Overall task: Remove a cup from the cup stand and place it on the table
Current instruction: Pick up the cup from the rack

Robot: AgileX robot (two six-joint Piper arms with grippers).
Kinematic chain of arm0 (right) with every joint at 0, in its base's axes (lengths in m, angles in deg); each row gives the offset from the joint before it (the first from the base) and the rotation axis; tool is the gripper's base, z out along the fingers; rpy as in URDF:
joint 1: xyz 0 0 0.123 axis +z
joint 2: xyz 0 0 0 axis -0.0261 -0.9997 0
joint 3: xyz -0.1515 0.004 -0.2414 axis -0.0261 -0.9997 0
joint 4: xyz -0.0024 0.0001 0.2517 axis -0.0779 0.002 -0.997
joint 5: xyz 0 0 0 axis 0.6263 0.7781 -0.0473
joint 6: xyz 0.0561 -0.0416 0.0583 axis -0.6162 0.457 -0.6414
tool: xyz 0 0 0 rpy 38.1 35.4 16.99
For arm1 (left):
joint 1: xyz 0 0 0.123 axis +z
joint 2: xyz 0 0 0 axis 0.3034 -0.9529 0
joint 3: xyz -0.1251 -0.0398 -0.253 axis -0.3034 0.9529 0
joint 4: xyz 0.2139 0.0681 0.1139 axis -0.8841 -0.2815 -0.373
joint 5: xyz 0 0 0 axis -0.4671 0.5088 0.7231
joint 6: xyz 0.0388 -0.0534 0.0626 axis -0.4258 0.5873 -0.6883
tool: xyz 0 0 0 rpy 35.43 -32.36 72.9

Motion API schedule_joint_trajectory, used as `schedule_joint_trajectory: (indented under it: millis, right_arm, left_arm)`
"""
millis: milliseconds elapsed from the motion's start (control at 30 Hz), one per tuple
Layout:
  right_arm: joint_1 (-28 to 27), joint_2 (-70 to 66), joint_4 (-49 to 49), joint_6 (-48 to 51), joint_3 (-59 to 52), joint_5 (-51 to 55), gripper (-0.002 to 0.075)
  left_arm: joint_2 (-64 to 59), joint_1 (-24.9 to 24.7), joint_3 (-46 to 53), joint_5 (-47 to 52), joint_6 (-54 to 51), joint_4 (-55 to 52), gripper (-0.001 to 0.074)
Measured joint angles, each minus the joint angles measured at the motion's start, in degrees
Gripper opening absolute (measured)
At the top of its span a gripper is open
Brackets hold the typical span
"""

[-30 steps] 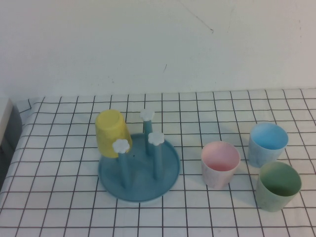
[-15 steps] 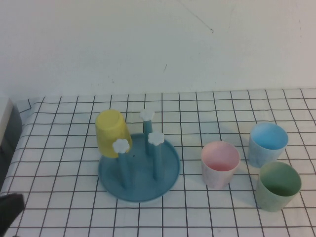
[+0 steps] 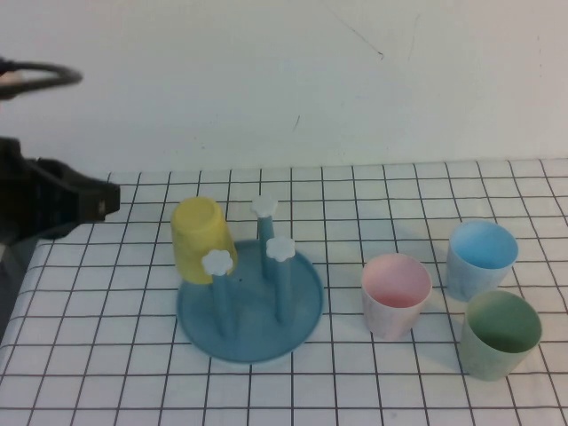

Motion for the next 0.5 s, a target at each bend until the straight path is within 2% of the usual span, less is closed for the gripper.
schedule_joint_trajectory:
  millis: [167,333,400,500]
  right_arm:
    - [0.0,0.0,-0.03,0.83,0.0,0.0,-0.0003]
    - [0.0,0.0,-0.03,1.91,0.0,0.15,-0.0003]
    - [0.0,0.0,-0.03,2.04,0.0,0.15,-0.0003]
    - [0.0,0.0,-0.03,2.13,0.0,0.15,-0.0003]
  left_arm:
    - [-11.07,-0.23,-9.96,4.8,0.73,-3.99,-0.0002]
    - [-18.9,-4.8,-19.25,9.33,7.03,-16.15,0.0013]
    - [-21.63,-7.51,-22.4,10.72,10.04,-18.55,0.0065]
    - [-25.36,-11.06,-26.1,12.58,12.43,-20.74,0.0219]
